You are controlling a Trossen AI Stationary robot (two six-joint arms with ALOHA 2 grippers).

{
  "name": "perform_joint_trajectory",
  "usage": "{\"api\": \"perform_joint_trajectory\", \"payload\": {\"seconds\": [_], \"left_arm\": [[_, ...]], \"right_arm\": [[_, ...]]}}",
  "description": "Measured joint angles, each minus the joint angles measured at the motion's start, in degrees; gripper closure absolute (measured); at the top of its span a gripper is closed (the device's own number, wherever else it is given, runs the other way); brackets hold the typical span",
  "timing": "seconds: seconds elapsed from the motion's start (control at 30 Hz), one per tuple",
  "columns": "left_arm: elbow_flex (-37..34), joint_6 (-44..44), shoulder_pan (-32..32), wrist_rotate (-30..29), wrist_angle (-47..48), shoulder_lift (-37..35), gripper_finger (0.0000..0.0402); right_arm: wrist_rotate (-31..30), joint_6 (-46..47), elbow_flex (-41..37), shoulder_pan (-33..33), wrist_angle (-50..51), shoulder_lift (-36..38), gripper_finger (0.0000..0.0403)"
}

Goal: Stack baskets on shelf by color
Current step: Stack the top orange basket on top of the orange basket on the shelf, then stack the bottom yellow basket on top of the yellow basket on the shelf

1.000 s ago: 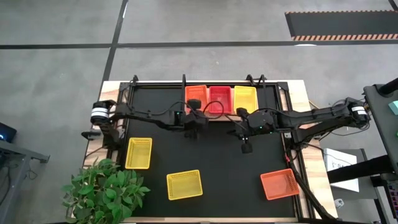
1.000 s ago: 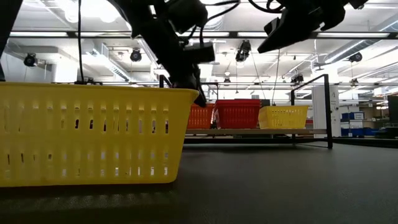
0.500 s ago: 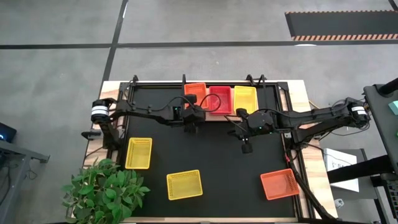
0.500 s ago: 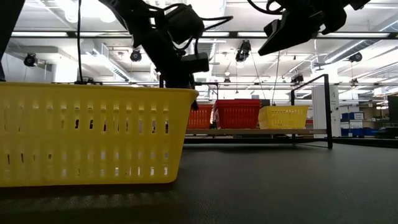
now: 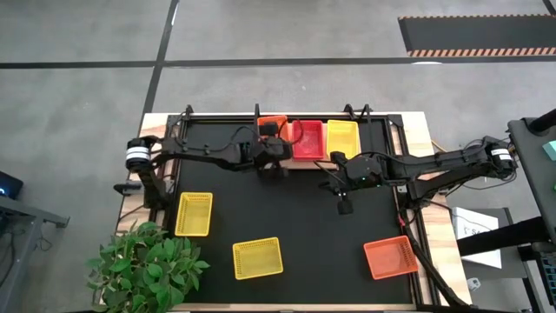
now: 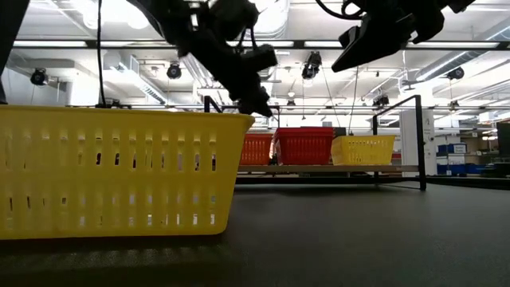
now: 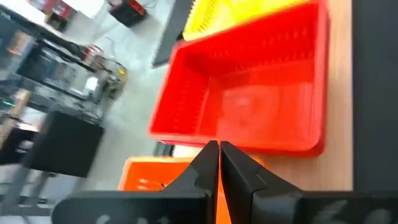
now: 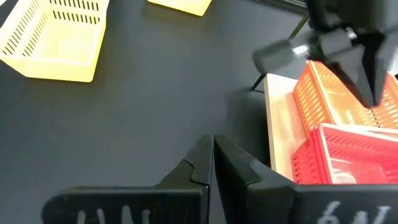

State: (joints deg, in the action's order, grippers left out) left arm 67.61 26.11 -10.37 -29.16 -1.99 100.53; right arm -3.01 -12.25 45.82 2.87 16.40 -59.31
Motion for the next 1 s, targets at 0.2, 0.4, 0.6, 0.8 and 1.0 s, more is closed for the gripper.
{"api": "perform_joint_trajectory", "payload": {"seconds": [0.2, 0.4, 0.6, 0.8, 1.0], "left_arm": [[-0.14, -3.28, -2.32, 5.36, 2.43, 1.51, 0.0401], [-0.17, -3.28, -0.89, 5.33, 8.41, 0.14, 0.0402], [0.16, -4.86, -0.31, 5.52, 9.35, -2.86, 0.0402], [0.82, -4.82, 0.13, 5.41, 9.05, -5.22, 0.0402], [-1.90, -6.33, 5.83, 8.96, 7.18, -11.82, 0.0402]], "right_arm": [[0.04, 1.82, 0.00, 0.00, 1.40, 0.00, 0.0394], [0.04, 1.83, 0.00, 0.00, 2.50, 0.00, 0.0394], [0.04, 1.78, 0.00, 0.00, 3.09, 0.02, 0.0394], [0.04, 2.39, 0.01, 0.00, 3.27, 0.06, 0.0394], [0.05, 12.59, 0.67, 0.44, 8.37, 0.51, 0.0394]]}}
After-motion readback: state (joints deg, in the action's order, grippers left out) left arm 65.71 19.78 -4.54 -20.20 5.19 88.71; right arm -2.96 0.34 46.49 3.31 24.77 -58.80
